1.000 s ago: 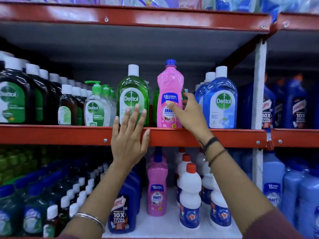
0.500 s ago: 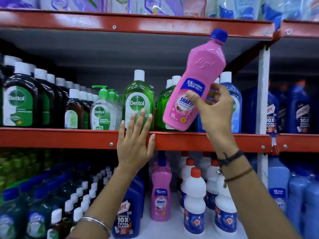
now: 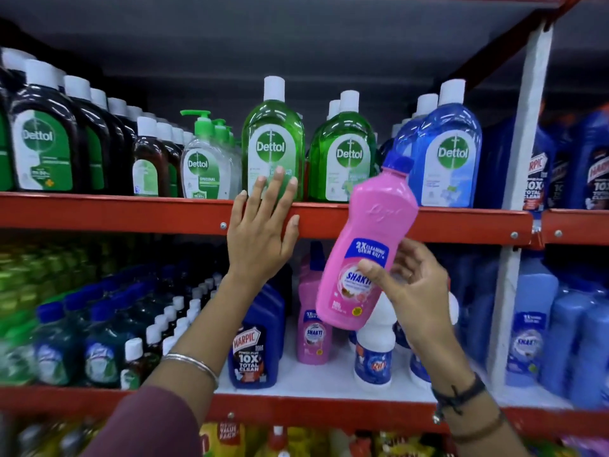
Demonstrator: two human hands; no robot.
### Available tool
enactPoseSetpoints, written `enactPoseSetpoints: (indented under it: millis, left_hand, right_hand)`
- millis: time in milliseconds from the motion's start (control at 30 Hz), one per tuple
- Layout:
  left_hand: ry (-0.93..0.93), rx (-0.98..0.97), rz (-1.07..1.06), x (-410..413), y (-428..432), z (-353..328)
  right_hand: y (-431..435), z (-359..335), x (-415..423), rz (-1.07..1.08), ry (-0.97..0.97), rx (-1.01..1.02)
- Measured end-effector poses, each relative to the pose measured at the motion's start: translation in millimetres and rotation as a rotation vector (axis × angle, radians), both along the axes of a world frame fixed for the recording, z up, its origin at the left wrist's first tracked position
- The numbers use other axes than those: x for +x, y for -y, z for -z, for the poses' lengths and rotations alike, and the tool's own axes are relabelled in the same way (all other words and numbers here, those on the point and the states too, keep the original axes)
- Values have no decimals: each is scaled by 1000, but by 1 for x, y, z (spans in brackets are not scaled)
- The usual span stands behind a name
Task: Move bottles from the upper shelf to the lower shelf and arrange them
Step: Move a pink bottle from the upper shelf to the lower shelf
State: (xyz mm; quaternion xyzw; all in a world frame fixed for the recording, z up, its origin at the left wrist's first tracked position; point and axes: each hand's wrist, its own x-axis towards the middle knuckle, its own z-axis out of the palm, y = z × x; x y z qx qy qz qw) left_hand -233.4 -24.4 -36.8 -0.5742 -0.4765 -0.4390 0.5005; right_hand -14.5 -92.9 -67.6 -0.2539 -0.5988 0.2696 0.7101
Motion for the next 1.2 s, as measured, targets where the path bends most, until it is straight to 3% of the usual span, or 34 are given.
enactPoseSetpoints:
  millis: [433, 1067, 1200]
  left_hand:
    - [-22, 87, 2, -3, -9, 2]
    - [10, 73, 44, 1, -9, 4]
    - [83, -13, 263, 9, 9, 25]
  right_hand:
    - [-55, 124, -40, -23, 154, -253]
    - [-96, 154, -50, -57, 307, -269]
    - [-87, 158, -48, -76, 327, -272]
